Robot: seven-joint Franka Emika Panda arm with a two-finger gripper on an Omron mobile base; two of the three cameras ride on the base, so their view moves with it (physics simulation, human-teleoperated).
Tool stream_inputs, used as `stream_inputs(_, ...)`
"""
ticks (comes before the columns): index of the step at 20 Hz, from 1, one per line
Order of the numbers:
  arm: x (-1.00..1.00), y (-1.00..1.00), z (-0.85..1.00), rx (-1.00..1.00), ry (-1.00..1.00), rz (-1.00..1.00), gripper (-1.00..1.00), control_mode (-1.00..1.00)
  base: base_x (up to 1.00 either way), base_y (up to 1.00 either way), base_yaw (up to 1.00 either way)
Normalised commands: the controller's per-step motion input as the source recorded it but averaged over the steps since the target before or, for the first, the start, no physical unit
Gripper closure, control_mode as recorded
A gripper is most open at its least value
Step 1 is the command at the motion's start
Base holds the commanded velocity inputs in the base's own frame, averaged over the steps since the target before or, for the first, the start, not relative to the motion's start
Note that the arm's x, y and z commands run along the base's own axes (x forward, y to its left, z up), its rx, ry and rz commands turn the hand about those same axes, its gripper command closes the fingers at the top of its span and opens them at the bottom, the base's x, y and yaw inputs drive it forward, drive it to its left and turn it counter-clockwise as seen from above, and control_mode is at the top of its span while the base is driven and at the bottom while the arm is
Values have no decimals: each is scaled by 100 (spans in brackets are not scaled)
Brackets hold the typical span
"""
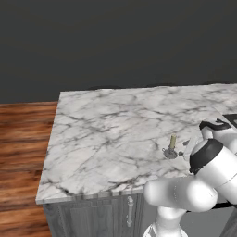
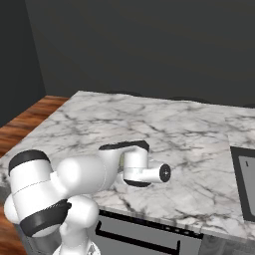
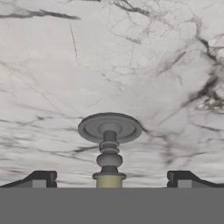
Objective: Pick the candle and candle from the dining table and place them in the open cabinet. Close the cabinet after placing the objects.
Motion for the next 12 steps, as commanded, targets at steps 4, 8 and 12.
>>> stream_inputs(4,0,5,0,0,0,0,-100,-100,0,0,0)
stream_inputs(8,0,17,0,0,2,0,-100,-100,0,0,0)
stream_inputs(12,0,21,0,0,5,0,-100,-100,0,0,0)
